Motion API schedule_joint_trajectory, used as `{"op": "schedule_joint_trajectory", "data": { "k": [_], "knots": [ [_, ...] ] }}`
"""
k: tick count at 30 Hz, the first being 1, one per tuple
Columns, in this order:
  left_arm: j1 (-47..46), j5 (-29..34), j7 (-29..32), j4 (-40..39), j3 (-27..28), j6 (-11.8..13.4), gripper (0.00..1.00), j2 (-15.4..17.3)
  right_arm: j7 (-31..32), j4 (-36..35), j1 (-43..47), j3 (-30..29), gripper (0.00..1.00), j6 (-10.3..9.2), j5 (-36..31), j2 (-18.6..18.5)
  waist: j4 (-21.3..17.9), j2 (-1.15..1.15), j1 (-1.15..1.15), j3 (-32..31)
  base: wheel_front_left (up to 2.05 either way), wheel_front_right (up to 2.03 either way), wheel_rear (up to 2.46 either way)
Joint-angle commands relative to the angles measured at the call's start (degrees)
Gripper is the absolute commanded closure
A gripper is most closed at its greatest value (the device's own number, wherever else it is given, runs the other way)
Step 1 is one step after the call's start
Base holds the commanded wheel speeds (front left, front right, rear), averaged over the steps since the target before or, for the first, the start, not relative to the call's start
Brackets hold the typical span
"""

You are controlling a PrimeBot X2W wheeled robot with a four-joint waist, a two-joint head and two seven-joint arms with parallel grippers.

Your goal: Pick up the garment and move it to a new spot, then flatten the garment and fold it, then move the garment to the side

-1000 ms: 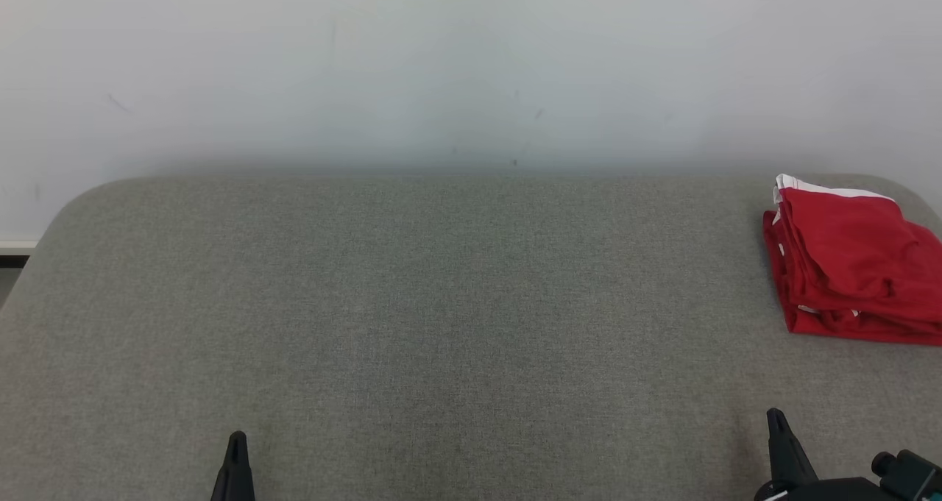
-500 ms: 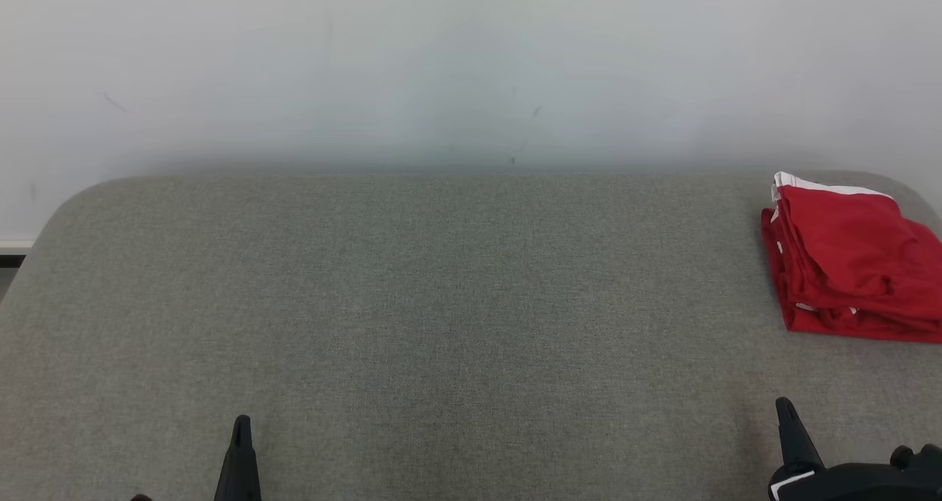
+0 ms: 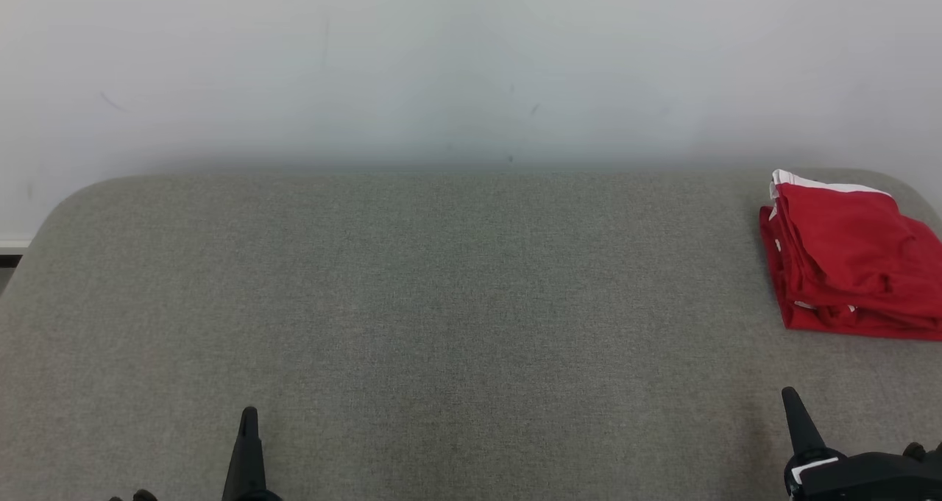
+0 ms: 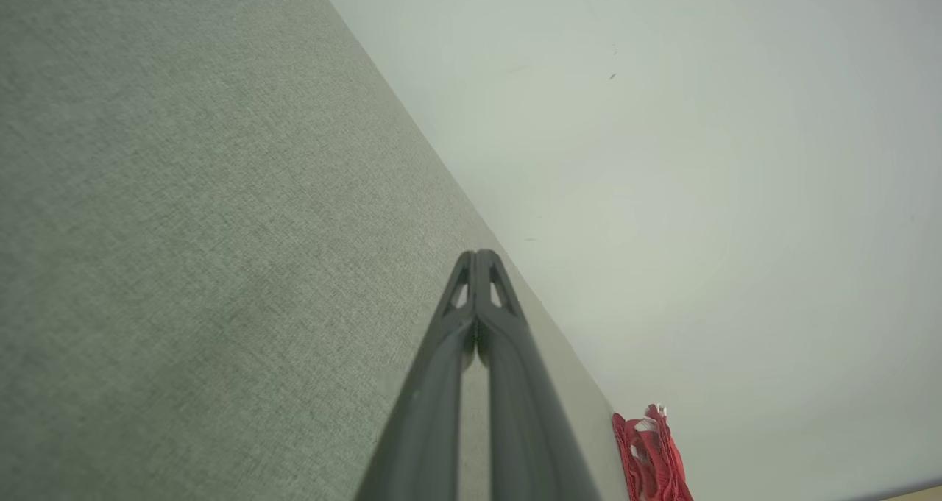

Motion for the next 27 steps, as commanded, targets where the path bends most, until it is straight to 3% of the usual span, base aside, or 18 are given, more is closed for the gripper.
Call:
{"op": "schedule_joint_trajectory", "data": {
  "k": [1,27],
  "knots": [
    [-1.5,-1.9,0.3,-0.3,-0.2,0.1,1.0,0.2,0.6,-0.4,-1.4,-0.5,1.0,-0.06,1.7,-0.1,0.0,0.0,0.0,0.0,0.0,0.0,0.0],
    [-3.6,-16.2,1.6,0.1,-2.0,0.1,1.0,0.3,6.3,0.2,-3.7,-3.6,1.0,-0.08,15.3,0.0,-0.4,0.0,0.0,0.4,0.0,0.0,0.0]
  ]
}}
